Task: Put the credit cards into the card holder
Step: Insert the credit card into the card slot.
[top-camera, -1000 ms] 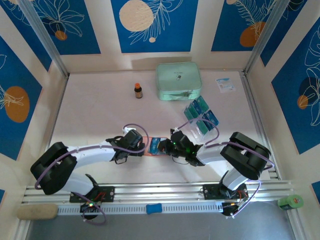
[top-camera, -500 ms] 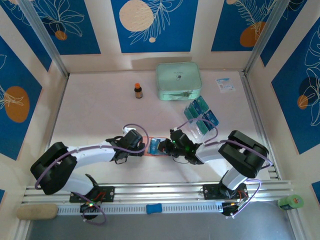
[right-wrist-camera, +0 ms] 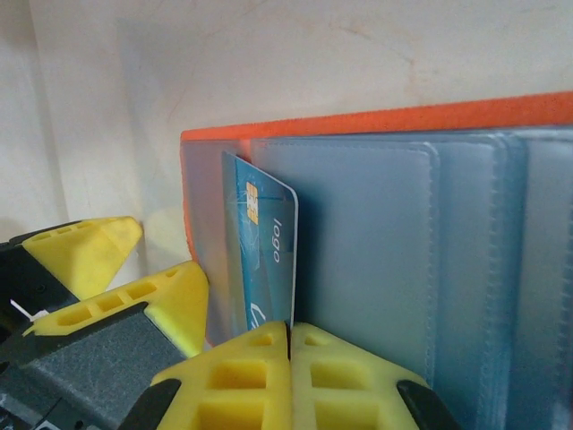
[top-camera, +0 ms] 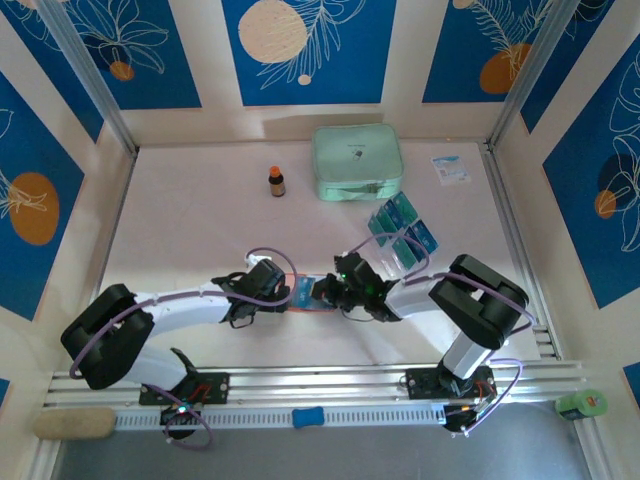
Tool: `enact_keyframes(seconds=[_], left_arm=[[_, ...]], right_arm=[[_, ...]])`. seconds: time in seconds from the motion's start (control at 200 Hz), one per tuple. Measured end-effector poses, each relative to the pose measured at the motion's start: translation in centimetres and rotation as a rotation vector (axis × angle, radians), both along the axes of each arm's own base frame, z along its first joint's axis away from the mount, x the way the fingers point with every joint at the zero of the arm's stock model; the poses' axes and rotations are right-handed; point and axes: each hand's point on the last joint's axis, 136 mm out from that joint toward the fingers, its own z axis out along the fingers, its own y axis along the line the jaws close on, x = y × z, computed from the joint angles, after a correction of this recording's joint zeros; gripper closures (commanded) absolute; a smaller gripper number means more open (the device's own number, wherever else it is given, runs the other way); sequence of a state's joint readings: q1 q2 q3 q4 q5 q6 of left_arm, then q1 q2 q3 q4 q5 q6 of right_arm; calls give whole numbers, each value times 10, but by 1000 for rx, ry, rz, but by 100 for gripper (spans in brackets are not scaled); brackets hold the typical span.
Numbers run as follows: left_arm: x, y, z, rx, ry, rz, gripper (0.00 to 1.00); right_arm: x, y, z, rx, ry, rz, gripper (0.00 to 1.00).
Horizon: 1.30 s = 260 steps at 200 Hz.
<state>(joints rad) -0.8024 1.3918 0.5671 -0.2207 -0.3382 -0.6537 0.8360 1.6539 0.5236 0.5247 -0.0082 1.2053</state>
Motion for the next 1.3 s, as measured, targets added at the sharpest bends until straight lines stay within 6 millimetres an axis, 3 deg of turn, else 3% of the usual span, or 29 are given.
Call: enact_keyframes(seconds=[0.105,0.275,0.405,0.58,0.8,0.985,1.165,1.3], left_arm=[[0,0,0,0,0,0,0],[0,0,1,-1,-2,0,0],[1,0,5,-6,-11,1,0],[4,0,17,-32,-46,10,0],[6,5,17,-30,-49,24,0],[1,11,9,-11,-30,29,0],[-1,13,2,1,-17,29,0],[-2,14,1,5,-13,31,0]], right_arm=[[1,2,-1,1,17,11,100],[5,10,2,-19,44,68,70],[9,10,11,-63,34,118,65],[15,1,30,-130,-1,167,68],[20,7,46,-171,-43,231,80],[16,13,29,-221,-20,272,90],[10,13,6,-281,28,298,93],[10,18,0,-305,38,314,94]])
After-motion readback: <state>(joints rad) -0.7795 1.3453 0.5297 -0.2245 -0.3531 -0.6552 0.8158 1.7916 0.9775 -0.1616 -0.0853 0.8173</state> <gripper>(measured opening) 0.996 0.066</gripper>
